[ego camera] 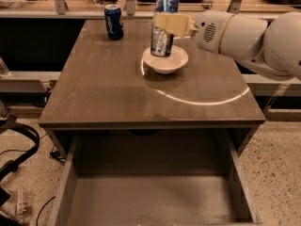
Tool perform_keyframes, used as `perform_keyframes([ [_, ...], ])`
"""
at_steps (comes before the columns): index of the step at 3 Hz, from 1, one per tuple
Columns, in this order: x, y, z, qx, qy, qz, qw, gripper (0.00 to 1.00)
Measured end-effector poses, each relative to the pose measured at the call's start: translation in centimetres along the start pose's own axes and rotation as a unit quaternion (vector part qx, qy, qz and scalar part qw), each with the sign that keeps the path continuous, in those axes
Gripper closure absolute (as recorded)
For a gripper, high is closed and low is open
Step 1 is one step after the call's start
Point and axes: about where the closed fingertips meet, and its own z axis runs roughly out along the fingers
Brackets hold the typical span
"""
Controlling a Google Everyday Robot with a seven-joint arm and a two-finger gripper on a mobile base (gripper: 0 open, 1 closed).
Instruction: Place redbull can upright
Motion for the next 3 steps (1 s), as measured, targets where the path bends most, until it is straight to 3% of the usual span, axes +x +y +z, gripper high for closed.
perform_keyframes([
  [1,1.6,1.1,0.7,-0.004,0.021,-0.019,0.9996,1.00],
  [2,4.5,2.7,2.3,-0.026,0.034,-0.052,0.9977,1.00],
  [3,6.9,4.1,3.7,-0.051,0.021,-0.084,0.9950,1.00],
])
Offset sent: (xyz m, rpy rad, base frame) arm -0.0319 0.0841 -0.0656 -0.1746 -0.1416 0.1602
